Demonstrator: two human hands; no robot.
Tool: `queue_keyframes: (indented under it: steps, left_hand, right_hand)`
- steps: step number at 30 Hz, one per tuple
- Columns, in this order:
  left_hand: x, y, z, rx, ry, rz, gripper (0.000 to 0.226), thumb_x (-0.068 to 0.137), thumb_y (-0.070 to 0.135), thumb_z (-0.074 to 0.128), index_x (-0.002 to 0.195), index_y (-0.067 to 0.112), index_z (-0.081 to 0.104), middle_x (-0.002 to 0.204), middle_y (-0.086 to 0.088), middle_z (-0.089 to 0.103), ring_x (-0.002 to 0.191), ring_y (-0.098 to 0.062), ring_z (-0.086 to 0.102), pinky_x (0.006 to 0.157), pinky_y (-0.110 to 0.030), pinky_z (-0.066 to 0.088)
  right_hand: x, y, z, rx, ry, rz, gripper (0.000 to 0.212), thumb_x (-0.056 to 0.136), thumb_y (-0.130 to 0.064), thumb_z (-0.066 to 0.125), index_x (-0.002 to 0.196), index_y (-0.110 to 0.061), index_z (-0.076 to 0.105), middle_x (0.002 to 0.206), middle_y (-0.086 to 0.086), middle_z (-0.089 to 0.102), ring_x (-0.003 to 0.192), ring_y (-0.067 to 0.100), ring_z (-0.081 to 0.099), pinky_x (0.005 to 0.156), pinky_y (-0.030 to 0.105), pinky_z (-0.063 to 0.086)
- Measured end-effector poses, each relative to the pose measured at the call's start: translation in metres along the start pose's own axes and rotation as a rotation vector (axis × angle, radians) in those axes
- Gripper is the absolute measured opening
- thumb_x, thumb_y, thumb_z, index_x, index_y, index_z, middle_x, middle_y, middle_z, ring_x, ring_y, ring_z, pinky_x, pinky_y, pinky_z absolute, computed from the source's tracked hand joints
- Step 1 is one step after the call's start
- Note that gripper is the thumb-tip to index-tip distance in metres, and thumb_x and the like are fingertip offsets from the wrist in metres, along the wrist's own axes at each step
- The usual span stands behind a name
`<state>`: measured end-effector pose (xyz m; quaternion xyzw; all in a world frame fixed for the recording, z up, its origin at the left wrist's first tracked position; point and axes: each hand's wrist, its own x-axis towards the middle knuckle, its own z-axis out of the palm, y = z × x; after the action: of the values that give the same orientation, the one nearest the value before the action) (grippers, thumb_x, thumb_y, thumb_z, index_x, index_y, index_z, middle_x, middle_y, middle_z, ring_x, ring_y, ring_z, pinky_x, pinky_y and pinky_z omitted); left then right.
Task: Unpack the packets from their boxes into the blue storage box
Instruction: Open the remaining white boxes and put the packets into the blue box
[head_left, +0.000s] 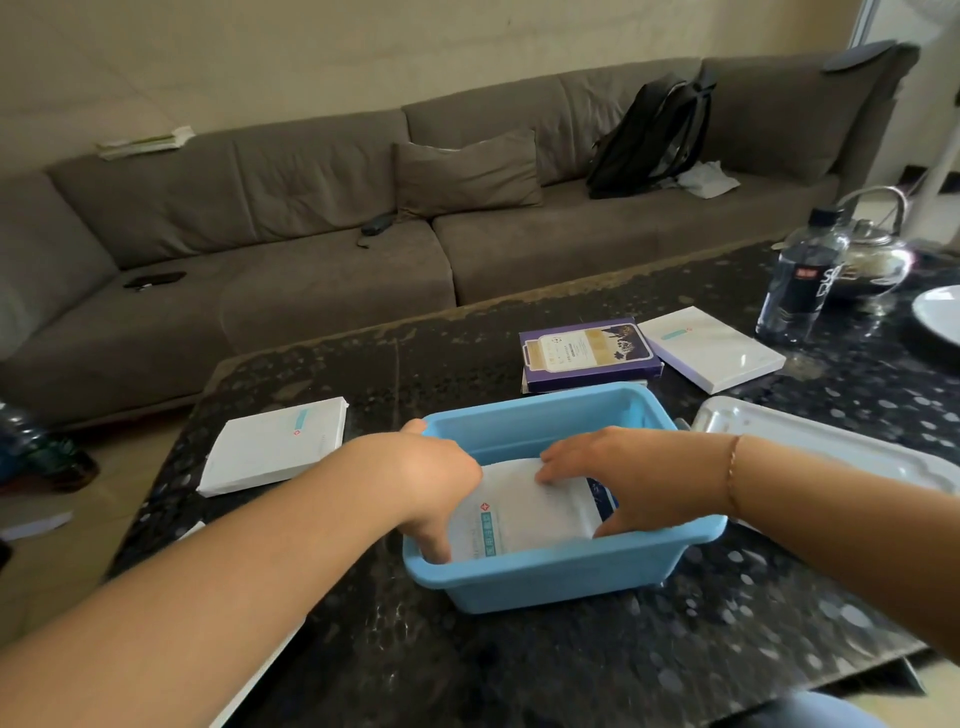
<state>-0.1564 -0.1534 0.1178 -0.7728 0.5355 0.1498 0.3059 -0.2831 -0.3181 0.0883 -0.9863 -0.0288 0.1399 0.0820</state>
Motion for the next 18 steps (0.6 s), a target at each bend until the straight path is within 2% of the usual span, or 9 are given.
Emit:
queue_keyframes:
  steps: [2,4,6,8,12,18]
  left_hand:
    - [0.002,0.001,0.001,0.009,-0.021,0.006,0.046,0.084,0.046,0.071,0.121,0.024,0.053,0.109,0.004,0.062,0.108,-0.021,0.054,0.092,-0.033,0.038]
    - [0.003,0.003,0.002,0.026,-0.040,-0.003,0.048,0.084,0.044,0.071,0.123,0.022,0.053,0.109,0.001,0.062,0.108,-0.024,0.054,0.078,-0.031,0.041]
    - [0.004,0.004,0.001,0.039,-0.059,0.001,0.050,0.084,0.042,0.072,0.125,0.020,0.053,0.109,-0.001,0.062,0.103,-0.023,0.059,0.072,-0.031,0.045]
    - [0.003,0.004,-0.003,0.028,-0.108,0.009,0.052,0.085,0.041,0.072,0.128,0.019,0.051,0.111,-0.002,0.062,0.097,-0.020,0.061,0.072,-0.029,0.046]
    - [0.005,0.001,-0.013,0.019,-0.190,0.033,0.058,0.085,0.043,0.073,0.130,0.017,0.049,0.114,-0.002,0.061,0.098,-0.020,0.060,0.077,-0.030,0.046]
    - [0.007,0.007,-0.012,0.036,-0.207,0.013,0.057,0.086,0.042,0.070,0.133,0.017,0.048,0.114,-0.002,0.061,0.095,-0.018,0.059,0.075,-0.028,0.046]
  right_hand:
    - [0.002,0.001,0.001,-0.002,-0.010,-0.002,0.067,0.089,-0.039,0.066,0.148,-0.034,0.035,0.154,-0.013,0.035,0.140,0.011,0.033,0.117,0.029,0.024]
    - [0.003,0.001,0.002,-0.001,-0.015,-0.011,0.066,0.089,-0.039,0.066,0.147,-0.033,0.036,0.152,-0.012,0.038,0.139,0.012,0.036,0.116,0.030,0.026]
    - [0.004,0.001,0.002,0.000,-0.023,-0.017,0.066,0.089,-0.039,0.066,0.147,-0.032,0.036,0.151,-0.012,0.039,0.138,0.012,0.037,0.116,0.030,0.026]
    - [0.006,0.001,0.002,0.004,-0.025,-0.018,0.066,0.089,-0.039,0.067,0.147,-0.033,0.036,0.149,-0.012,0.041,0.136,0.012,0.038,0.116,0.030,0.028]
    - [0.008,0.002,0.004,-0.010,-0.034,-0.014,0.065,0.089,-0.038,0.067,0.145,-0.033,0.036,0.147,-0.011,0.043,0.134,0.012,0.040,0.114,0.031,0.030]
    - [0.011,0.005,0.005,-0.020,-0.048,-0.020,0.064,0.089,-0.036,0.068,0.145,-0.032,0.037,0.145,-0.009,0.045,0.132,0.014,0.043,0.113,0.033,0.032]
